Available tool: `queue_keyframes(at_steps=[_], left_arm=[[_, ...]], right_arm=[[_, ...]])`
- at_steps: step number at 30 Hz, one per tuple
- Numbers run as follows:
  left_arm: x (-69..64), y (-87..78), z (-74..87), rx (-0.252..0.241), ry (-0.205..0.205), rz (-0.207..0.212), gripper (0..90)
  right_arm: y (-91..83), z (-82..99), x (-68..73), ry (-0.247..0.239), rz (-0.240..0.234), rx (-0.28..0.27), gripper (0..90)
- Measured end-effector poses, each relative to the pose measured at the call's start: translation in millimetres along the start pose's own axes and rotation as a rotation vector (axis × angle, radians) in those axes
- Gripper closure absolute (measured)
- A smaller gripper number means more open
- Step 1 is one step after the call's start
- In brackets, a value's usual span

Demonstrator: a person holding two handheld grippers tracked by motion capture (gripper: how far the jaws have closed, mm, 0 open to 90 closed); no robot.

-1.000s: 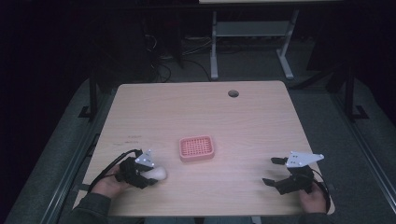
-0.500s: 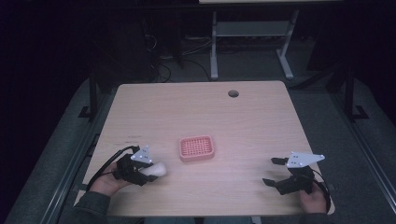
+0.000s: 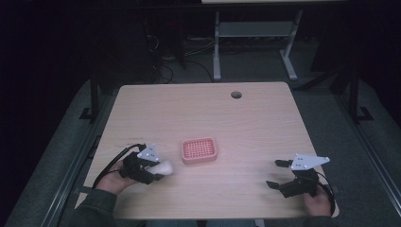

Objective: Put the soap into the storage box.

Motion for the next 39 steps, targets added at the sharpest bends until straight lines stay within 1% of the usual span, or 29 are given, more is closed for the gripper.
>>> queue_keyframes(at_steps=[2,3,4,13,20,24,26,29,30,33,39], left_arm=[[0.5,-0.2,-3.1,-0.009,0.000,-0.004,49.2],[1.2,-1.0,-4.5,-0.002,0.007,-0.005,49.2],[1.4,-0.9,-6.2,-0.006,0.005,-0.005,49.2],[4.5,-3.6,-15.4,0.014,0.014,-0.006,49.2],[7.4,-0.9,-16.9,0.022,0.010,-0.001,49.2],[8.2,-1.2,-17.6,0.016,0.010,0.001,49.2],[8.2,-1.0,-18.3,0.010,0.003,0.005,49.2],[9.2,-1.4,-19.6,0.018,0.004,0.005,49.2],[10.0,-2.0,-20.3,0.022,0.010,0.003,49.2],[9.9,-1.6,-23.8,0.025,0.013,0.009,49.2],[11.2,-0.9,-27.4,0.035,0.023,0.007,49.2]], right_arm=[[-0.2,0.0,0.1,0.001,-0.001,0.002,13.5],[-0.3,0.0,0.2,0.001,-0.001,0.002,13.5],[-0.4,-0.1,0.2,0.001,-0.002,0.001,13.5],[-0.9,-0.4,0.1,0.002,-0.002,-0.003,13.5],[-1.2,-0.4,0.1,0.005,-0.003,-0.005,13.5],[-0.9,-0.1,-0.1,0.002,-0.002,-0.005,13.5],[-1.0,-0.2,0.1,0.005,-0.003,-0.005,13.5],[-0.9,-0.1,-0.1,0.005,-0.003,-0.006,13.5],[-0.8,-0.1,-0.2,0.006,-0.004,-0.006,13.5],[-0.7,0.0,-0.2,0.007,-0.004,-0.006,13.5],[-1.0,0.0,-0.1,0.007,-0.004,-0.007,13.5]])
Point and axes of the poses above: each handheld gripper's, and its own axes: y roughly forward along the jaws, z roughly out of its underside, x roughly to its left, the point moved 8 cm from there along y, roughly forward along the jaws, and after that the axes turned 12 degrees about z, right-handed, at the moved point
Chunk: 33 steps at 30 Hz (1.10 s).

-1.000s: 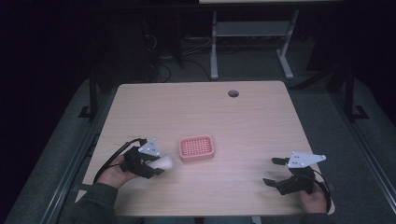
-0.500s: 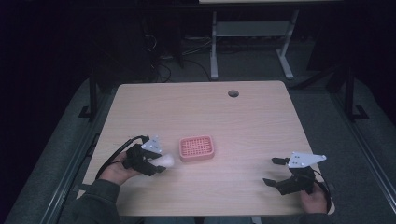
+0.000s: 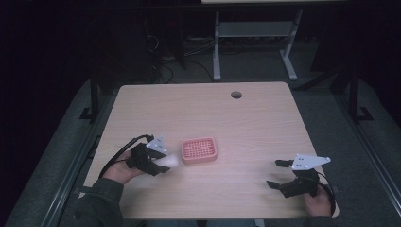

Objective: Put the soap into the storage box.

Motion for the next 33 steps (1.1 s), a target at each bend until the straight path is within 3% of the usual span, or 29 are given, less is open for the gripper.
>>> queue_keyframes(at_steps=[11,33], left_arm=[[2.2,3.3,-3.7,-0.007,-0.015,0.013,49.2],[6.6,5.5,-23.5,0.004,0.018,0.013,49.2]], right_arm=[[-0.3,0.1,-0.6,0.000,0.001,-0.003,13.5],[-0.7,-0.2,-0.8,0.000,0.000,-0.008,13.5]])
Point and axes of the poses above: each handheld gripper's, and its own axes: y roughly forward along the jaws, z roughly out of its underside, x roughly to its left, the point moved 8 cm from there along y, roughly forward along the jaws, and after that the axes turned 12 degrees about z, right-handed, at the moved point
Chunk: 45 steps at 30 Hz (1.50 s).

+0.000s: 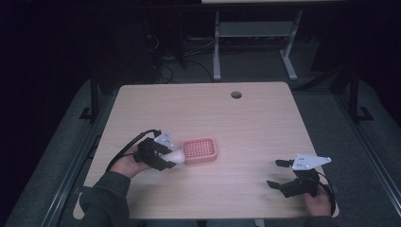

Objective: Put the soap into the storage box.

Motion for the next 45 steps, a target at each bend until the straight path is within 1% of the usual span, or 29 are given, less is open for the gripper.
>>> queue_keyframes(at_steps=[1,6,9,10,12,14,17,21,22,23,25,27,28,30,31,32,33,36,42,45], left_arm=[[0.3,-0.1,-0.8,0.007,0.006,0.003,49.2],[0.9,0.9,-7.4,0.000,0.007,0.004,49.2],[2.0,1.1,-10.3,0.007,0.017,0.003,49.2],[1.4,2.1,-11.7,0.001,0.011,0.004,49.3],[1.6,2.8,-13.6,-0.002,0.013,0.006,49.2],[2.8,3.4,-14.5,0.003,0.022,0.006,49.3],[3.7,5.1,-15.9,-0.002,0.016,0.011,49.3],[4.1,6.3,-16.8,0.005,0.012,0.015,49.3],[4.7,6.1,-18.1,0.008,0.019,0.012,49.3],[4.8,6.1,-19.5,0.002,0.019,0.009,49.2],[4.7,5.3,-20.7,0.007,0.025,0.012,49.2],[4.3,4.8,-23.5,-0.001,0.021,0.011,49.3],[5.0,4.0,-24.2,0.006,0.031,0.009,49.3],[5.0,4.0,-27.0,-0.002,0.032,0.004,49.3],[5.2,3.5,-27.9,0.006,0.038,0.006,49.3],[4.5,4.0,-28.8,0.003,0.032,0.010,49.2],[5.4,4.0,-29.7,0.007,0.040,0.006,49.3],[6.0,5.4,-31.7,0.000,0.039,0.007,49.3],[6.3,9.3,-32.8,0.010,0.033,0.018,49.3],[7.2,11.0,-34.4,0.013,0.032,0.017,49.3]], right_arm=[[0.0,0.0,0.0,0.000,0.000,0.000,13.5],[-0.4,-0.1,-0.3,0.001,0.001,-0.003,13.5],[-0.5,-0.3,-0.3,0.001,0.001,-0.005,13.5],[-0.5,-0.2,-0.3,0.001,0.001,-0.004,13.5],[-0.5,-0.3,-0.2,0.001,0.000,-0.004,13.5],[-0.7,-0.3,-0.2,0.002,-0.001,-0.005,13.5],[-0.7,-0.4,-0.2,0.002,-0.001,-0.006,13.5],[-0.7,-0.3,-0.2,0.002,-0.001,-0.006,13.5],[-0.8,-0.3,-0.2,0.003,-0.001,-0.006,13.5],[-0.8,-0.3,-0.3,0.002,-0.001,-0.007,13.5],[-0.9,-0.3,-0.3,0.003,-0.001,-0.007,13.5],[-1.1,-0.6,-0.3,0.003,-0.002,-0.010,13.5],[-1.1,-0.6,-0.3,0.003,-0.002,-0.010,13.5],[-1.2,-0.6,-0.3,0.002,-0.001,-0.011,13.5],[-1.2,-0.6,-0.4,0.001,-0.002,-0.011,13.5],[-1.3,-0.6,-0.4,0.003,-0.002,-0.010,13.5],[-1.3,-0.4,-0.4,0.003,-0.002,-0.010,13.5],[-1.3,-0.5,-0.4,0.004,-0.003,-0.010,13.5],[-1.4,-0.8,-0.5,0.003,-0.005,-0.015,13.5],[-1.3,-0.8,-0.3,0.003,-0.006,-0.015,13.5]])
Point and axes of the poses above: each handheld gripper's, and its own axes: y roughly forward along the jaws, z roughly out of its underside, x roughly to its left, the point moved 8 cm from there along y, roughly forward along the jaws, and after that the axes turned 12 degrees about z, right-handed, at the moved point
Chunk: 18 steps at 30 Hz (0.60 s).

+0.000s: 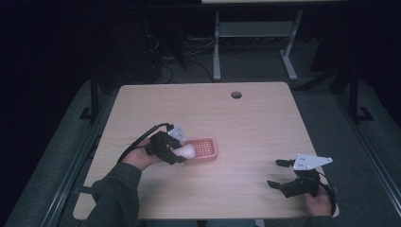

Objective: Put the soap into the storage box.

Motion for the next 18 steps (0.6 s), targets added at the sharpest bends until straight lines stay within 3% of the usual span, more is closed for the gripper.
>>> queue_keyframes(at_steps=[18], left_arm=[[7.6,9.1,-17.6,0.018,0.019,0.011,49.3]], right_arm=[[-0.8,0.0,-0.3,0.007,0.000,-0.008,13.5]])
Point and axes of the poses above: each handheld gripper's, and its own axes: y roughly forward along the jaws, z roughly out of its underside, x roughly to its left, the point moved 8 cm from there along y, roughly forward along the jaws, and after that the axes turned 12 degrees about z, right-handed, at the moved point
